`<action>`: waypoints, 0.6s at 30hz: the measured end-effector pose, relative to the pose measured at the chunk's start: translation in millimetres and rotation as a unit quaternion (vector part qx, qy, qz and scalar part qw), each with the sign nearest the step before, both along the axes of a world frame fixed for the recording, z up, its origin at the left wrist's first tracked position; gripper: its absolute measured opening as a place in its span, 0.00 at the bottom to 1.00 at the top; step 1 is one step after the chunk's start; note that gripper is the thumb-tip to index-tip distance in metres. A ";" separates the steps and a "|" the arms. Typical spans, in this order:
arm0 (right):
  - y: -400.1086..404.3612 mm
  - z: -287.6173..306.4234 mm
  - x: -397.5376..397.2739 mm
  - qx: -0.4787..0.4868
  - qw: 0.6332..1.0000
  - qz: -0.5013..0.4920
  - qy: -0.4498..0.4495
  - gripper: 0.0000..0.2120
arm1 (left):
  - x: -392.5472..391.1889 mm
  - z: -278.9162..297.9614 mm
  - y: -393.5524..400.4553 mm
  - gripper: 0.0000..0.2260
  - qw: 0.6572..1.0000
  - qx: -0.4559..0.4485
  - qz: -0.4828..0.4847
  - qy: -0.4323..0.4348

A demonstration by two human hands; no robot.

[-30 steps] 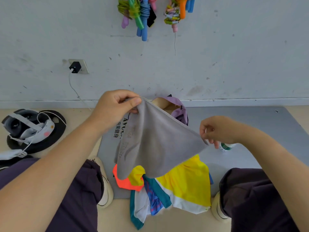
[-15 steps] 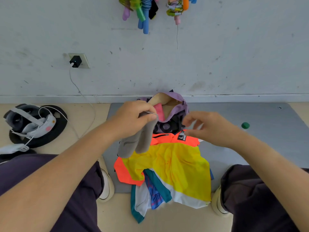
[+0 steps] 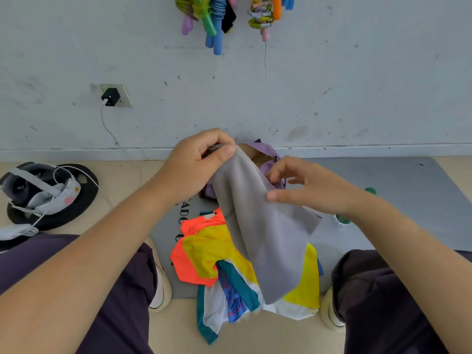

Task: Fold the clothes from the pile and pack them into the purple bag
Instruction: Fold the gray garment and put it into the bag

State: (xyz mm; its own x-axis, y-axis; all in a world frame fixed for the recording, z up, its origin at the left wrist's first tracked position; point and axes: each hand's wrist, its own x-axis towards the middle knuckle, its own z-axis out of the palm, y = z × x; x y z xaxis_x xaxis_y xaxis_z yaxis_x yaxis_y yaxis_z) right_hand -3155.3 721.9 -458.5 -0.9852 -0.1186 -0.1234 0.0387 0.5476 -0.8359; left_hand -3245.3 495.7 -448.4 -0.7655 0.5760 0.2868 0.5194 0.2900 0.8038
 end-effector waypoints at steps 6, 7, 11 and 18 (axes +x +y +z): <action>-26.3 -7.3 -1.9 -0.099 0.994 0.033 0.036 0.10 | 22.7 -5.9 11.1 0.05 0.994 -0.065 -0.089 0.008; -27.6 -9.7 -3.0 -0.073 0.996 0.029 0.039 0.07 | 22.7 -5.1 11.5 0.04 0.995 -0.059 -0.080 0.018; -16.6 -14.6 -6.5 0.053 0.998 0.033 0.001 0.14 | 12.6 -0.5 3.2 0.06 0.999 -0.002 0.032 0.022; -5.6 0.1 -2.7 -0.034 0.999 -0.004 0.008 0.10 | -1.9 -3.5 -7.1 0.10 0.996 -0.007 0.074 -0.056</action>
